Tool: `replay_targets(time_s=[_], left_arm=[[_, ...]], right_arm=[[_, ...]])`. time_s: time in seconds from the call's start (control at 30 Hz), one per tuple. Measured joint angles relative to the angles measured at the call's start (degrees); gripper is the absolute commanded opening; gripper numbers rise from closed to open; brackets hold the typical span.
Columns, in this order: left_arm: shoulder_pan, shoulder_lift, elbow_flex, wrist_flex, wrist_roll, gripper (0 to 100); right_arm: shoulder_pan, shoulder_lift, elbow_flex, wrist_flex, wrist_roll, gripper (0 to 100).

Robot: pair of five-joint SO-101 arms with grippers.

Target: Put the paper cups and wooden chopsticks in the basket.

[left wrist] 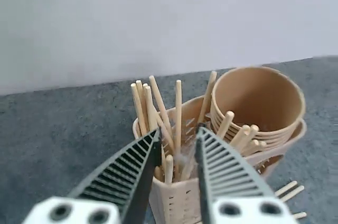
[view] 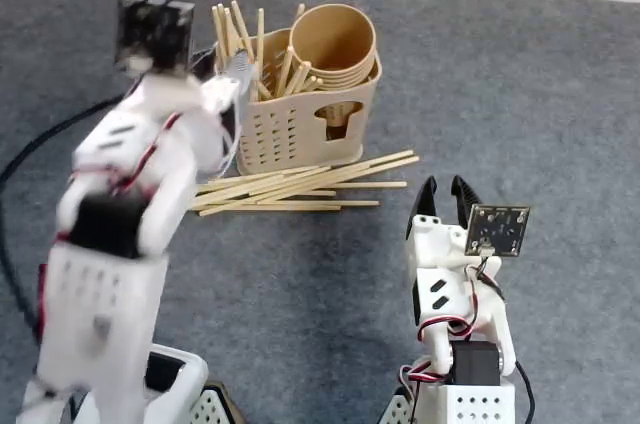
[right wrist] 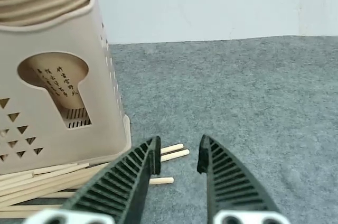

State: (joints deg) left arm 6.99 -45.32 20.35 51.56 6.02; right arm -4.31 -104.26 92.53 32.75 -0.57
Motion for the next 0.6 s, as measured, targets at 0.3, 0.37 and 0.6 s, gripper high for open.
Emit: replay_targets(time_s=[0.3,0.37,0.6], left_arm=[[-0.26,-25.23,18.64,0.79,-2.55,8],[-0.35,-30.15,23.74,0.79,-2.64,8],[-0.26,-45.71,40.70,0.79,-2.64,8]], right_arm=[[0.18,0.00,0.00,2.37,0.00,12.2],[0.18,0.00,-0.18,4.13,0.00,12.2],[0.18,0.00,-3.52,8.88,0.00,12.2]])
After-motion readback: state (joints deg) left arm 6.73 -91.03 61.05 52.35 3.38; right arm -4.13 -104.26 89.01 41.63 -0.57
